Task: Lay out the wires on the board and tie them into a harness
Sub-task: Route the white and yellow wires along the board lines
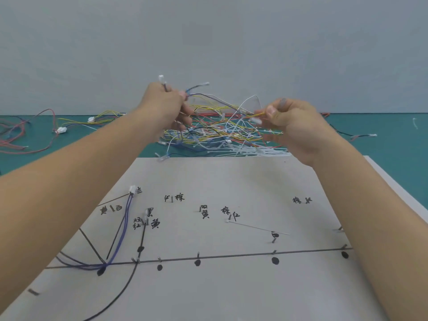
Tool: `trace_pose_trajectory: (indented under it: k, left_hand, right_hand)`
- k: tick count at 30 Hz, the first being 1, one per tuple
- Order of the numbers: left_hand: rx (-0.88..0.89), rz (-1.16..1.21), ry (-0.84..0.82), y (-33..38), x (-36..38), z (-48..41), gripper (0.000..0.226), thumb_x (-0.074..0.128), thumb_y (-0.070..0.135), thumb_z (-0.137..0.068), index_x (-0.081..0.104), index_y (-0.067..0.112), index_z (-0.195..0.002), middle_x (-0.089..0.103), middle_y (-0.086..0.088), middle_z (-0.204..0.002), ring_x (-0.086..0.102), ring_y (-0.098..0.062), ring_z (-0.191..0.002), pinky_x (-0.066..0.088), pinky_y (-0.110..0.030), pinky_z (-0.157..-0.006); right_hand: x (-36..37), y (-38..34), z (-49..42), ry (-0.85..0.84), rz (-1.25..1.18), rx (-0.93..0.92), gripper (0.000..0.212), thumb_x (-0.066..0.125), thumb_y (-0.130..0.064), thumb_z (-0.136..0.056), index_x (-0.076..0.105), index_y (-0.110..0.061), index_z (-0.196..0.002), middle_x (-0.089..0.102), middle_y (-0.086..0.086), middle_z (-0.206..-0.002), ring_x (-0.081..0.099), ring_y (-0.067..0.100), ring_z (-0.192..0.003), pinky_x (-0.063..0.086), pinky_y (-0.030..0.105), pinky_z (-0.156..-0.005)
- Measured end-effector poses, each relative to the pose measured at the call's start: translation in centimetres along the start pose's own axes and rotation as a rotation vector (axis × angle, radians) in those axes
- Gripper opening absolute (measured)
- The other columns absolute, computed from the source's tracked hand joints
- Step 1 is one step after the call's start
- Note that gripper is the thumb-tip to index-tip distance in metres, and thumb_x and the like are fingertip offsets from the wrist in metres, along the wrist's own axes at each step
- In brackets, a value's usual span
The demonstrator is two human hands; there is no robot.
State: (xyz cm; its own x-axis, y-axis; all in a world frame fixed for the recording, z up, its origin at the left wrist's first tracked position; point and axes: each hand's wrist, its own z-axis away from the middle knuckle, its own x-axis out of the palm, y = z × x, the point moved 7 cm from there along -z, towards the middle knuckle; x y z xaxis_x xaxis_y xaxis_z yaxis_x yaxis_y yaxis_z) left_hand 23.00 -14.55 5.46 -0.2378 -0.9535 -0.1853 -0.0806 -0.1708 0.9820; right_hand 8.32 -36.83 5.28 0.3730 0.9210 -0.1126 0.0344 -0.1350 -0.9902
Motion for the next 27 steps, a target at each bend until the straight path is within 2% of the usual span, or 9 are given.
trace_pose_trajectory:
  k: [4, 6, 9, 11, 13, 16, 18, 21, 27]
  left_hand:
    - [-0.081, 0.024, 0.129, -1.6, -2.2, -1.0, 0.011, 0.045, 0.009, -0.105, 0.052, 0.002, -0.111, 0.064, -0.015, -0.075, 0.061, -0.015, -0.037, 0.050, -0.025, -0.037]
    - [-0.114, 0.036, 0.170, -2.4, -2.9, -1.2, 0.027, 0.041, 0.004, -0.104, 0.050, -0.005, -0.128, 0.063, -0.018, -0.077, 0.062, -0.017, -0.036, 0.052, -0.026, -0.038]
    - [-0.162, 0.086, 0.234, -3.4, -3.5, -1.4, 0.052, 0.034, 0.000, -0.102, 0.025, -0.003, -0.153, 0.064, -0.020, -0.080, 0.065, -0.019, -0.038, 0.055, -0.028, -0.041]
    - [-0.175, 0.145, 0.279, -3.6, -3.9, -1.2, 0.048, 0.030, 0.000, -0.101, 0.022, -0.005, -0.148, 0.064, -0.023, -0.084, 0.069, -0.024, -0.043, 0.057, -0.030, -0.043]
    - [-0.189, 0.186, 0.280, -3.7, -3.7, -1.1, 0.023, 0.027, 0.004, -0.104, 0.038, -0.006, -0.122, 0.064, -0.023, -0.086, 0.071, -0.029, -0.051, 0.056, -0.030, -0.041]
    - [-0.166, 0.091, 0.265, -3.8, -2.7, -1.0, 0.020, 0.037, 0.012, -0.107, 0.052, 0.001, -0.099, 0.064, -0.017, -0.083, 0.067, -0.029, -0.058, 0.057, -0.032, -0.043]
    - [-0.002, -0.246, 0.277, -2.9, -2.3, -1.4, 0.013, 0.052, 0.016, -0.100, 0.063, 0.010, -0.095, 0.063, -0.009, -0.079, 0.064, -0.029, -0.066, 0.059, -0.036, -0.058]
    - [0.227, -0.621, 0.248, -1.3, -1.0, -1.4, 0.016, 0.062, 0.024, -0.096, 0.072, 0.015, -0.088, 0.063, -0.003, -0.076, 0.059, -0.028, -0.079, 0.043, -0.031, -0.070]
    - [0.404, -0.684, -0.113, -0.6, 4.3, 1.1, 0.019, 0.080, 0.026, -0.089, 0.074, 0.011, -0.099, 0.055, 0.006, -0.073, 0.055, -0.018, -0.079, 0.047, -0.033, -0.073]
  right_hand:
    - [-0.3, -0.4, 0.1, -0.122, -0.347, 0.020, 0.028, 0.044, -0.014, -0.106, 0.057, -0.018, -0.081, 0.072, 0.007, -0.116, 0.067, 0.025, -0.100, 0.053, 0.037, -0.080]
    - [-0.1, -0.5, 0.4, -0.192, -0.552, 0.045, 0.030, 0.044, -0.018, -0.104, 0.066, -0.011, -0.085, 0.071, 0.008, -0.119, 0.067, 0.027, -0.105, 0.052, 0.038, -0.084]
    - [0.1, -0.8, 0.7, -0.253, -0.868, 0.084, 0.030, 0.043, -0.020, -0.101, 0.064, -0.009, -0.081, 0.070, 0.008, -0.117, 0.067, 0.027, -0.107, 0.052, 0.038, -0.088]
    - [-0.1, -1.1, 0.8, -0.271, -0.992, 0.102, 0.016, 0.044, -0.016, -0.097, 0.055, -0.013, -0.085, 0.072, 0.005, -0.104, 0.071, 0.021, -0.095, 0.055, 0.033, -0.082]
    - [-0.2, -1.0, 0.8, -0.284, -1.024, 0.160, 0.016, 0.043, -0.014, -0.095, 0.054, -0.015, -0.084, 0.066, -0.003, -0.087, 0.067, 0.009, -0.067, 0.054, 0.023, -0.062]
    - [0.3, -1.0, 1.0, -0.298, -0.912, 0.255, 0.032, 0.032, -0.022, -0.106, 0.054, -0.019, -0.083, 0.055, -0.009, -0.077, 0.052, -0.001, -0.046, 0.043, 0.014, -0.042]
    - [0.8, -1.3, 1.0, -0.278, -0.816, 0.269, 0.032, 0.033, -0.023, -0.107, 0.053, -0.019, -0.083, 0.053, -0.006, -0.075, 0.049, 0.000, -0.046, 0.041, 0.013, -0.041]
    - [1.3, -1.5, 1.0, -0.189, -0.562, 0.257, 0.027, 0.042, -0.021, -0.105, 0.055, -0.020, -0.082, 0.052, -0.005, -0.069, 0.050, 0.008, -0.050, 0.043, 0.018, -0.045]
    - [1.8, -3.0, 1.8, -0.097, -0.067, 0.101, 0.008, 0.059, -0.013, -0.100, 0.064, -0.010, -0.095, 0.057, 0.000, -0.066, 0.054, 0.016, -0.051, 0.046, 0.025, -0.048]
